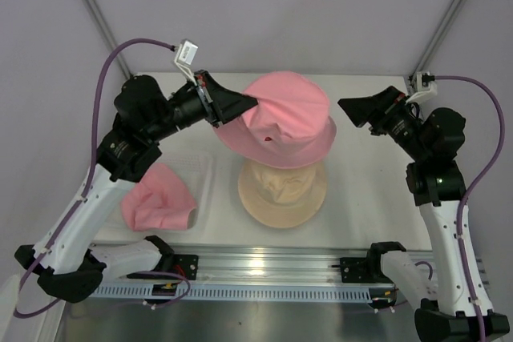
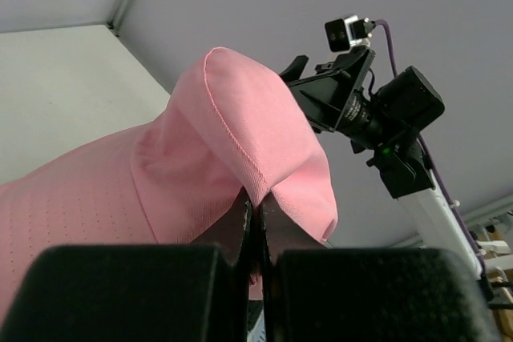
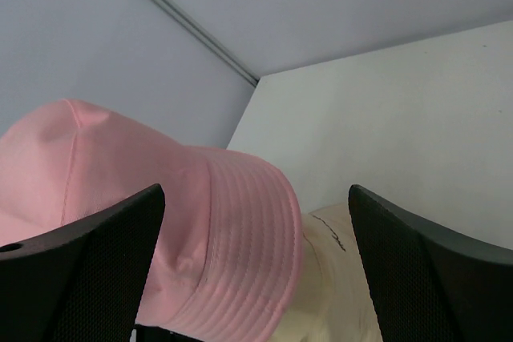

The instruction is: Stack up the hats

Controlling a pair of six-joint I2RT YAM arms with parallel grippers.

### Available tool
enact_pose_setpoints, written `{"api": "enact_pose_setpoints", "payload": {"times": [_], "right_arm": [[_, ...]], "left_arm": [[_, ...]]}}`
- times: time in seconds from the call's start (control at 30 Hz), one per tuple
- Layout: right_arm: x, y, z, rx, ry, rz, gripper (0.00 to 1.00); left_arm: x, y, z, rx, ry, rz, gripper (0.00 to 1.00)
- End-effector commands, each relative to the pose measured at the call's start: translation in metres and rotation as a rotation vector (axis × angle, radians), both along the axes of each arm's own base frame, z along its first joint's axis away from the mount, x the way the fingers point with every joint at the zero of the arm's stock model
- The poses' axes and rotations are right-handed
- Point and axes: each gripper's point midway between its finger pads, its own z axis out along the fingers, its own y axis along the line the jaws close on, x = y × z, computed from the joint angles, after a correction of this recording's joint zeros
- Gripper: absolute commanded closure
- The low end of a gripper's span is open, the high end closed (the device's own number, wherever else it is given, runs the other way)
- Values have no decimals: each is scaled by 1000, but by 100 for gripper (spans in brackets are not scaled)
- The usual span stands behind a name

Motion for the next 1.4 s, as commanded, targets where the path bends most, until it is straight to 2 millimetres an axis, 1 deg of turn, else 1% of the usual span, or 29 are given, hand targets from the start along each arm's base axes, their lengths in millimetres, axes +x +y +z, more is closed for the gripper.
{"api": "enact_pose_setpoints", "payload": {"times": [0.0, 0.07, 0.1, 0.17, 0.23, 0.27, 0.3, 0.37, 0.43, 0.47, 0.5, 0.6, 0.63, 0.7, 0.73, 0.8, 0.87, 0.9, 0.93, 1.0, 1.03, 1.07, 1.1, 1.17, 1.2, 1.23, 1.27, 1.3, 1.37], "right_arm": [[-3, -23, -11, -24, 76, -122, 0], [-6, -24, -23, -32, 131, -123, 1], [-8, -23, -26, -37, 139, -114, 1], [-9, -20, -39, -40, 169, -93, 0], [-13, -19, -43, -35, 173, -83, 1], [-12, -19, -52, -37, 191, -84, 0], [-12, -20, -55, -35, 199, -93, 0], [-12, -21, -64, -37, 224, -96, 0], [-14, -19, -71, -35, 244, -85, 0], [-14, -19, -74, -29, 253, -84, 1], [-15, -18, -85, -28, 277, -75, 0], [-18, -16, -97, -19, 302, -72, 0], [-19, -17, -106, -21, 317, -71, 1], [-22, -16, -109, -27, 303, -61, 0], [-22, -16, -115, -27, 306, -61, 0], [-24, -15, -119, -25, 299, -59, 0], [-24, -14, -127, -24, 311, -54, 0], [-25, -12, -128, -24, 309, -37, 1], [-25, -11, -128, -26, 306, -31, 0], [-24, -12, -132, -34, 306, -31, 1], [-24, -13, -134, -45, 309, -37, 0], [-23, -15, -135, -54, 308, -50, 1], [-23, -16, -137, -61, 312, -51, 0], [-21, -16, -142, -67, 320, -50, 0], [-20, -16, -148, -65, 338, -55, 1], [-16, -18, -154, -56, 364, -68, 1], [-12, -21, -162, -24, 409, -104, 1], [-8, -20, -171, -3, 429, -107, 0], [-4, -14, -179, 66, 469, -95, 0]], "left_arm": [[-20, -17, 6, -64, 5, -94, 99], [-19, -24, -23, -40, 65, -101, 99], [-23, -25, -27, -44, 76, -108, 99], [-21, -29, -53, -18, 123, -106, 99], [-24, -30, -61, -15, 131, -115, 99], [-24, -34, -80, 10, 161, -131, 99], [-25, -36, -88, 20, 176, -138, 99], [-21, -40, -114, 51, 194, -134, 99], [-15, -39, -130, 79, 195, -112, 99], [-13, -39, -137, 97, 199, -101, 99], [-8, -38, -142, 119, 187, -82, 99], [-1, -37, -161, 188, 216, -59, 99], [1, -35, -162, 198, 220, -47, 99], [5, -31, -173, 217, 250, -22, 97], [7, -29, -176, 216, 259, -12, 97], [12, -23, -179, 213, 279, 18, 92], [21, -17, -182, 228, 296, 67, 84], [26, -12, -187, 243, 311, 91, 77], [26, -9, -192, 258, 323, 100, 59], [29, -3, -198, 285, 312, 112, 40], [28, 0, -203, 304, 313, 114, 18], [30, 4, -205, 330, 297, 127, 6], [33, 10, -208, 347, 294, 141, 0], [35, 23, -215, 397, 312, 180, 1], [46, 38, -216, 406, 324, 252, 0], [47, 47, -217, 403, 340, 285, 0], [49, 55, -217, 380, 368, 312, 0], [53, 68, -227, 359, 413, 334, 1], [52, 78, -223, 276, 463, 370, 1]]}}
